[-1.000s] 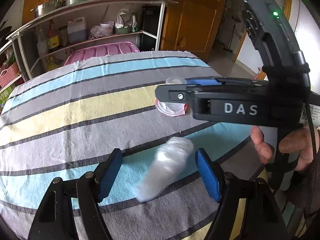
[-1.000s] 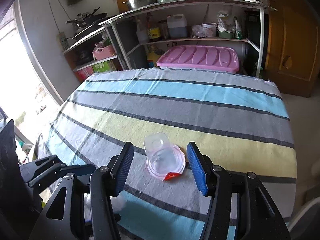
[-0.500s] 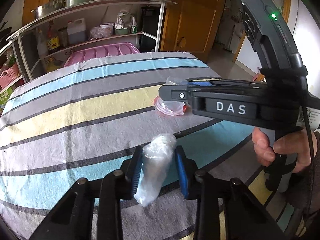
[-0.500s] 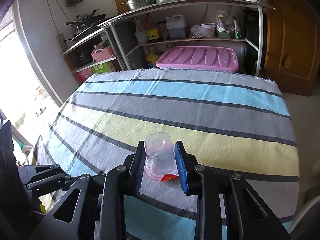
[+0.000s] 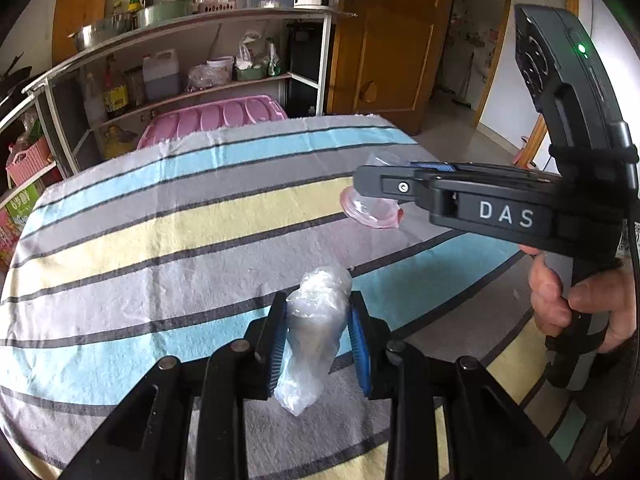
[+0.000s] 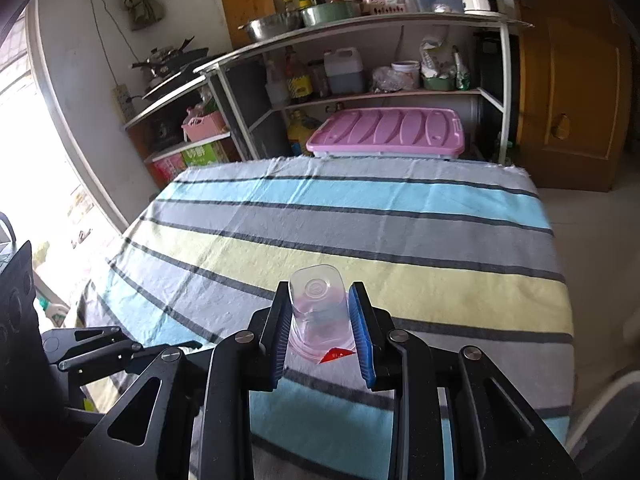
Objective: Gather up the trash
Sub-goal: 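Lift both held items and carry them over the white bin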
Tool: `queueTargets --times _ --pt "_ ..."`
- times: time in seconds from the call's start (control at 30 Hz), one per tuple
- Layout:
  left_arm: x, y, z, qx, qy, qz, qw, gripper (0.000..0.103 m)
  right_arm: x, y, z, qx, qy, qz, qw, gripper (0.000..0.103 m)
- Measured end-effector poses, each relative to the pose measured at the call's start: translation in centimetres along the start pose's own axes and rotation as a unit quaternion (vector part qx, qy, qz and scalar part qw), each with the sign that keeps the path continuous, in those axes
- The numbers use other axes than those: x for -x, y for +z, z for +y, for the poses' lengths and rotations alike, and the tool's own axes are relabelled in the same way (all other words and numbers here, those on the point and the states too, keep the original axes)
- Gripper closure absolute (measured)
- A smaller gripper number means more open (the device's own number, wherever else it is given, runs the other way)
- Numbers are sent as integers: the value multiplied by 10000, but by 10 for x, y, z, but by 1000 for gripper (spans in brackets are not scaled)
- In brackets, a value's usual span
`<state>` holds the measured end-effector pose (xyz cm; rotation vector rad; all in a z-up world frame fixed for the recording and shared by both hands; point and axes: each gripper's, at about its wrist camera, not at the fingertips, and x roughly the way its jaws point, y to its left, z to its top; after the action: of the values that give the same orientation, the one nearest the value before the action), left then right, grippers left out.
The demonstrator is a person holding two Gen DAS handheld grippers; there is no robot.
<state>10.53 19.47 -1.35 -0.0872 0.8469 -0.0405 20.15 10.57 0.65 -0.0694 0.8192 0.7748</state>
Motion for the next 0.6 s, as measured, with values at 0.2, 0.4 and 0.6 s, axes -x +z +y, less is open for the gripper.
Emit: queueTargets --times 0.2,0.4,0.6 --pt "18 3 -15 -115 22 -180 9998 72 28 -8 -3 -84 -65 -192 9998 73" --pt "32 7 -35 -196 -10 -316 9993 72 65 -15 -9 -157 -199 -441 9987 73" --pt "45 11 -58 -338 -96 -445 9984 72 99 -25 -18 -286 -318 -636 9971 73"
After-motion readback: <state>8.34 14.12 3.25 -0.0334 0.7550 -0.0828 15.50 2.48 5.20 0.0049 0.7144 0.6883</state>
